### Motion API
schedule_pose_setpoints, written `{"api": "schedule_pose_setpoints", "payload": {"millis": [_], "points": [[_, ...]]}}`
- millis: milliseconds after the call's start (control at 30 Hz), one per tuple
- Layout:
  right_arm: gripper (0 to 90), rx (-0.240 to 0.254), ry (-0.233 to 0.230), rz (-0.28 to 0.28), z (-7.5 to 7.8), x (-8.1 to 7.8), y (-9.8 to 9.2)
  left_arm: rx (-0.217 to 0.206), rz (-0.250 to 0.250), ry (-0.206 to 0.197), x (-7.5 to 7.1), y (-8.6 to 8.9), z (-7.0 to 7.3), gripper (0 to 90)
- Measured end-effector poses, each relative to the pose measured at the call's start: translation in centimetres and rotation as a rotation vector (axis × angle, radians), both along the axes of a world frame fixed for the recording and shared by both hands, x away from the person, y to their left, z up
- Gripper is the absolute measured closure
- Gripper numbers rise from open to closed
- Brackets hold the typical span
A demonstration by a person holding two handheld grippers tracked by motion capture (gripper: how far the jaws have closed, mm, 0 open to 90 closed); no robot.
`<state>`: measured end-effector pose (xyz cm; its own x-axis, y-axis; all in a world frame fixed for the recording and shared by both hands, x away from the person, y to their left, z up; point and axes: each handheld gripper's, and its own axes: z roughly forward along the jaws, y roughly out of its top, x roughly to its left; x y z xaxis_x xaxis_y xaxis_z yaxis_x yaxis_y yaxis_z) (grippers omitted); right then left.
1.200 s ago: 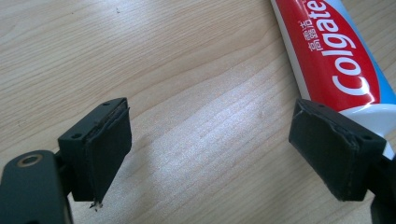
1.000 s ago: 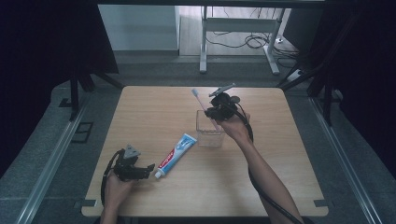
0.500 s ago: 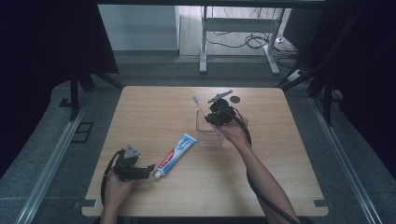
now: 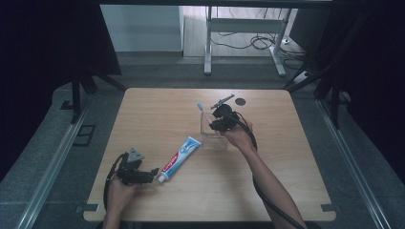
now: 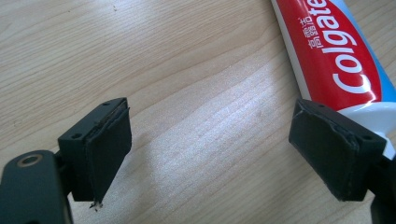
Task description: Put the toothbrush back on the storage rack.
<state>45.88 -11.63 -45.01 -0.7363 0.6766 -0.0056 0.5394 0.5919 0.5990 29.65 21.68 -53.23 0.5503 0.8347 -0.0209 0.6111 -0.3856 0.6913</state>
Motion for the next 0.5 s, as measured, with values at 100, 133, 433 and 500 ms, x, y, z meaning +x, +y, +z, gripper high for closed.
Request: {"api": "schedule_pose_setpoints", "payload": {"millis": [100,133,433,500], "points": [[78.3,-0.026,0.019,-0.002,-0.18,-0.04,0.03,0.004,-0.004,0.000,0.01,0.01,0.00,13.3],[78.3,-0.033,0.023,0.000,-0.20,-0.05,0.00,0.005,-0.005,0.002,0.01,0.00,0.01,13.3],[78.0,-0.028,0.045,0.010,-0.19,-0.12,-0.11,0.008,-0.006,0.003,0.02,-0.06,-0.02,13.3],[77.3,-0.024,0.040,0.009,-0.16,-0.19,-0.12,0.007,-0.005,0.003,0.03,-0.07,-0.03,13.3]]}}
